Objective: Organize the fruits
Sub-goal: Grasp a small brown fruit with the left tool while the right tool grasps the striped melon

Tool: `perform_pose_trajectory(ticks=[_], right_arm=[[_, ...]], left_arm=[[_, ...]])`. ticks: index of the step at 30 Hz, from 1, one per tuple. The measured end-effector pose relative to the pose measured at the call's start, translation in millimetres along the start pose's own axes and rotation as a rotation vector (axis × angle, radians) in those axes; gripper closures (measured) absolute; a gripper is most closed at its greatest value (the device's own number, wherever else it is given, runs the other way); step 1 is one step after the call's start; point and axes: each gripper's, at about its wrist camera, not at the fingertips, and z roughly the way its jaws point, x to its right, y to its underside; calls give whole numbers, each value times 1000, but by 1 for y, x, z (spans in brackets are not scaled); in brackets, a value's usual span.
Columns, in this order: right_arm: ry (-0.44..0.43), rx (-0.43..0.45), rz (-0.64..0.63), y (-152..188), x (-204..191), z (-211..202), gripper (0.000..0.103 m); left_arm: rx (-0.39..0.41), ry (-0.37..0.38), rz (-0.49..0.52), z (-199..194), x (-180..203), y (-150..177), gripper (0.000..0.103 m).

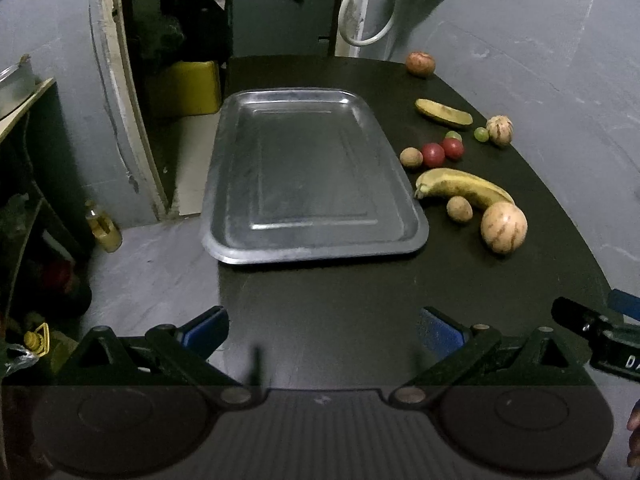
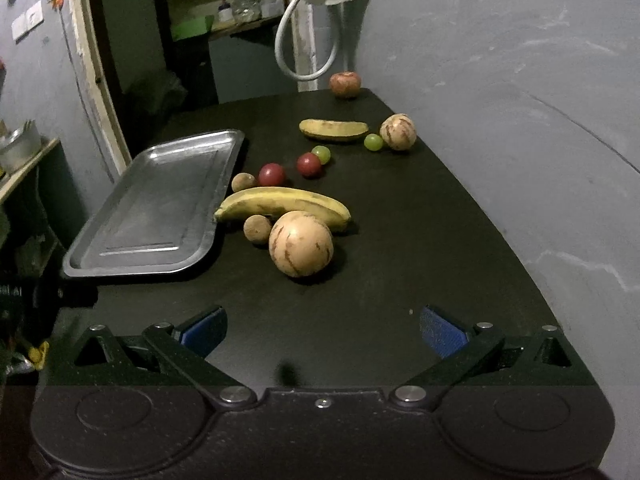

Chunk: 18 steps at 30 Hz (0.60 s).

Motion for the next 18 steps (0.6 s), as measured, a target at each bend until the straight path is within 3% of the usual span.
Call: perform_pose_trajectory(ticks=[8, 18], right_arm=[[-64, -6, -112, -18, 2, 29, 1], [-162, -16, -75, -35, 23, 55, 1]], left_arm=[[-10, 24, 44, 33, 17, -38, 1], [-31, 8, 138, 72, 41, -87, 1]])
